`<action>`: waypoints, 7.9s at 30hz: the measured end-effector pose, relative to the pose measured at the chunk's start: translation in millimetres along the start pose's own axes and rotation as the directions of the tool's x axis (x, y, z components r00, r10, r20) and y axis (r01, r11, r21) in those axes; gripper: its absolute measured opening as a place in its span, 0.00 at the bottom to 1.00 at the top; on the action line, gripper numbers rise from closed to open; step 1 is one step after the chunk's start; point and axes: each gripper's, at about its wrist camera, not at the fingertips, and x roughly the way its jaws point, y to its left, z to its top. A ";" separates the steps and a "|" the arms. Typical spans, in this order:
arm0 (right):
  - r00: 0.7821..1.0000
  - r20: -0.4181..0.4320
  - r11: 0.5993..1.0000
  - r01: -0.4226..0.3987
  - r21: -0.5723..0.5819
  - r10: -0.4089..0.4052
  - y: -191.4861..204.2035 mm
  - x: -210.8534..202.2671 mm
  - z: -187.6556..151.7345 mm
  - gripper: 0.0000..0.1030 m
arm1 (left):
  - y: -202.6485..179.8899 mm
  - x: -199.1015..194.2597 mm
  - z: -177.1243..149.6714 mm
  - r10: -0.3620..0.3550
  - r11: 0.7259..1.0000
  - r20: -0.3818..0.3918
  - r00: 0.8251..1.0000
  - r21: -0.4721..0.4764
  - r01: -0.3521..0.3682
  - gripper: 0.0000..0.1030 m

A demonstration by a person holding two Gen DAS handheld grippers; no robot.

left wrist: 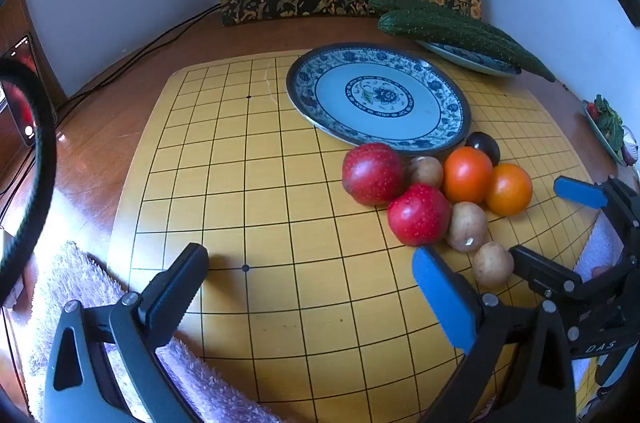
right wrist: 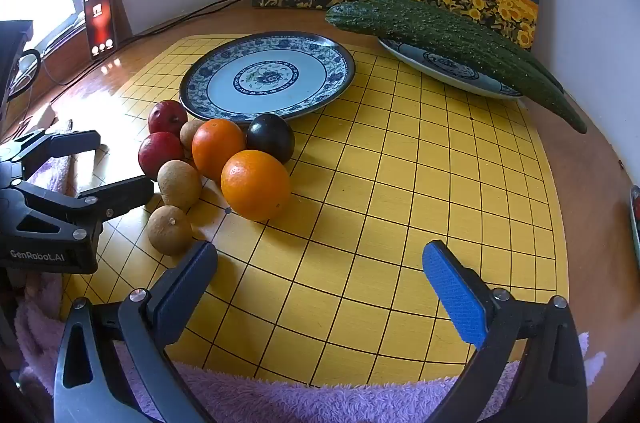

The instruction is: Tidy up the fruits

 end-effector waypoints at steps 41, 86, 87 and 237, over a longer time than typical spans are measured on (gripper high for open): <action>1.000 0.002 1.000 0.002 0.000 -0.002 0.0 -0.2 -0.1 1.00 | -0.1 -0.1 0.0 0.003 1.000 0.003 1.000 0.002 -0.003 1.00; 0.998 0.053 0.999 -0.032 0.025 0.031 -1.0 -24.1 7.4 0.79 | -13.7 -25.7 17.6 -0.041 0.999 0.047 0.998 -0.012 0.041 0.90; 0.998 0.052 0.999 -0.037 0.026 0.035 -1.0 -24.0 7.6 0.77 | -13.9 -25.7 17.7 -0.041 0.999 0.045 0.998 -0.017 0.042 0.89; 0.985 0.073 0.983 -0.164 0.078 0.158 -17.2 57.9 114.0 0.32 | -20.2 50.4 134.7 -0.106 0.994 0.037 0.994 0.024 0.105 0.31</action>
